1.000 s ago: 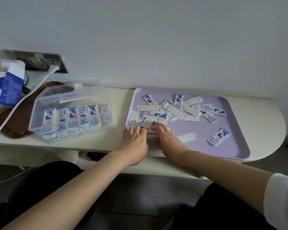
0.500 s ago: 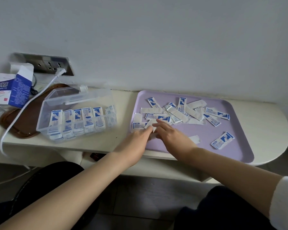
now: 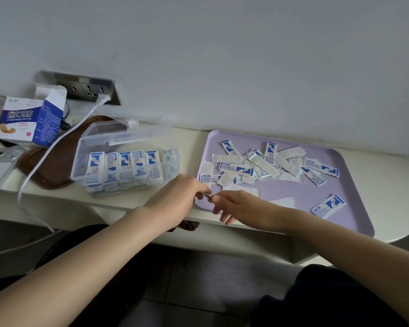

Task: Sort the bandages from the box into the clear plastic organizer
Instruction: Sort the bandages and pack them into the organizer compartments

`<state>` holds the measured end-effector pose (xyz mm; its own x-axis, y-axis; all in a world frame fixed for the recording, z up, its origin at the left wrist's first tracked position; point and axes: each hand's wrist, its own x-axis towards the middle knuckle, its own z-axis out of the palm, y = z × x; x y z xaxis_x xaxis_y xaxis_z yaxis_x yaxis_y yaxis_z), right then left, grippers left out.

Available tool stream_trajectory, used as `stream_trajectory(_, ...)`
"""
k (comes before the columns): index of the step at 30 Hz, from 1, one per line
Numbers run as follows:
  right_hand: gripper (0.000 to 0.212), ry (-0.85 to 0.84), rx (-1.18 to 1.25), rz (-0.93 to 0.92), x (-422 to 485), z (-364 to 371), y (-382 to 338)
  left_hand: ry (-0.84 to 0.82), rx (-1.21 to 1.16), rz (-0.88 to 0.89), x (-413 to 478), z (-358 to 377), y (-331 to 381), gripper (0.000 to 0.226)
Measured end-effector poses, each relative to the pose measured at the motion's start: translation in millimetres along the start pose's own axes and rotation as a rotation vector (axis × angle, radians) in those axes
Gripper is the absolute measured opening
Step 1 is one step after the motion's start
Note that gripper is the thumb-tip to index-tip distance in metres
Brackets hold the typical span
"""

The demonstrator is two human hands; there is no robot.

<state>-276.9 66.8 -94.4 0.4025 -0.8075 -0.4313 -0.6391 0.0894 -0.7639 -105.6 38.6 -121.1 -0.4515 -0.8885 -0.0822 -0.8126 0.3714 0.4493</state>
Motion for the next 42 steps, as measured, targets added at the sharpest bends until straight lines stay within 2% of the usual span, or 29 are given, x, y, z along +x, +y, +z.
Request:
stream_trajectory(3, 0.042, -0.002, 0.317, 0.089, 1, 0, -5, -0.012, 0.044, 0.047, -4, -2, -5, 0.020)
stream_trajectory(6, 0.023, -0.035, 0.460, 0.114, 4, 0, -7, 0.028, 0.021, 0.177, -16, -10, -3, 0.049)
stream_trajectory(8, 0.019, -0.108, 0.592, 0.126, 6, 0, -9, 0.047, 0.053, 0.219, -21, -18, 1, 0.064)
stream_trajectory(13, 0.018, -0.196, 0.732, 0.106, 12, 2, -18, 0.103, 0.228, 0.198, -36, -34, 5, 0.071)
stream_trajectory(17, 0.020, -0.195, 0.681, 0.064, 14, 11, -26, 0.099, 0.365, 0.226, -48, -40, 5, 0.069)
stream_trajectory(22, 0.025, -0.046, 0.410, 0.011, 20, 24, -35, 0.204, 0.395, 0.386, -53, -35, -28, 0.065)
stream_trajectory(25, 0.023, 0.007, 0.282, 0.010, 26, 29, -39, 0.262, 0.434, 0.403, -59, -39, -44, 0.059)
stream_trajectory(28, 0.020, 0.078, 0.213, 0.027, 33, 30, -46, 0.372, 0.416, 0.335, -64, -51, -62, 0.059)
stream_trajectory(31, 0.014, 0.235, 0.224, 0.028, 47, 27, -63, 0.455, 0.387, 0.167, -69, -67, -91, 0.053)
stream_trajectory(35, 0.009, 0.440, 0.196, -0.020, 80, 18, -87, 0.412, 0.323, -0.046, -78, -79, -120, 0.033)
stream_trajectory(39, 0.017, 0.558, -0.044, 0.017, 119, 9, -102, 0.377, 0.303, -0.136, -74, -75, -124, 0.026)
stream_trajectory(42, 0.022, 0.566, -0.288, 0.118, 139, 6, -115, 0.379, 0.345, -0.156, -70, -73, -125, 0.025)
